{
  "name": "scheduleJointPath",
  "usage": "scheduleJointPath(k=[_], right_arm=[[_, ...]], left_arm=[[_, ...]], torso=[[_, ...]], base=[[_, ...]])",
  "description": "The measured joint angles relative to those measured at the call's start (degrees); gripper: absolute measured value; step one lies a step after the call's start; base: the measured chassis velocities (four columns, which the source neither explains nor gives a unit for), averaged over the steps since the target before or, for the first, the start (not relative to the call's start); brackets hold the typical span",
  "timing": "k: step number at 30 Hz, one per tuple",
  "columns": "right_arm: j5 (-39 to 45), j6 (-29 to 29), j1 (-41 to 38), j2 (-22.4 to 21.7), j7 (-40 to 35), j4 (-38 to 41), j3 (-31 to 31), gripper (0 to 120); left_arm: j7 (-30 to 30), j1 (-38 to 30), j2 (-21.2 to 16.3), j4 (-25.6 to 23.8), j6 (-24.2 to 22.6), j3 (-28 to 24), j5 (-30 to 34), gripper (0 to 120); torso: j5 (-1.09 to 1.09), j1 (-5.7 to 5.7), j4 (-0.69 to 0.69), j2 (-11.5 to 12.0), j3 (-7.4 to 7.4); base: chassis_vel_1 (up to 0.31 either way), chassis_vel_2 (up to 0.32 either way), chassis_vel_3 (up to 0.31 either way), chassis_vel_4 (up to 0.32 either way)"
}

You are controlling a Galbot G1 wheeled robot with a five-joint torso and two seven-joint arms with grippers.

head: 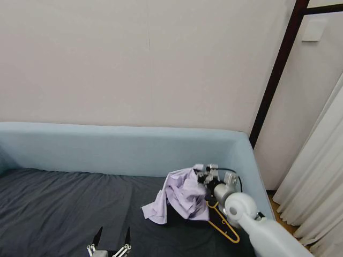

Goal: Pick up the clothes from the sofa and hang them on the clothes hanger.

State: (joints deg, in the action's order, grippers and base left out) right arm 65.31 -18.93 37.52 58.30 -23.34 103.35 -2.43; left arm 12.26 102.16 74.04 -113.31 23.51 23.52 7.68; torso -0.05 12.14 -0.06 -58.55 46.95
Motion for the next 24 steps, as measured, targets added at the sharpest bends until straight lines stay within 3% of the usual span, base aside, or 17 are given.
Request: scheduleJointPath(k=[8,15,24], right_arm=[[7.81,-1.91,-3.85,-0.73,-7.83,8.14,1.51,0],[18.3,-2.13,-11.1,-3.96,-18.17,14.32,2.18,0],[25.67,-2.06,-6.74,-5.88,-28.1,25.72,2.06,0]], left_arm=[[-0.15,-0.26,-0.89,-1.05,-0.01,-0.06,0.63,100],[-0.39,-0.99,-1.94,-1.93,0.01,-0.48,0.77,100],[-0.52,-0.91,-2.12,-1.64,0.41,-0.5,0.78,100]], torso=[[0.0,0.0,0.0,0.0,0.0],[0.01,0.0,0.0,0.0,0.0],[0.0,0.0,-0.02,0.0,0.0]], base=[[0.0,0.0,0.0,0.0],[0.0,0.0,0.0,0.0],[0.0,0.0,0.0,0.0]])
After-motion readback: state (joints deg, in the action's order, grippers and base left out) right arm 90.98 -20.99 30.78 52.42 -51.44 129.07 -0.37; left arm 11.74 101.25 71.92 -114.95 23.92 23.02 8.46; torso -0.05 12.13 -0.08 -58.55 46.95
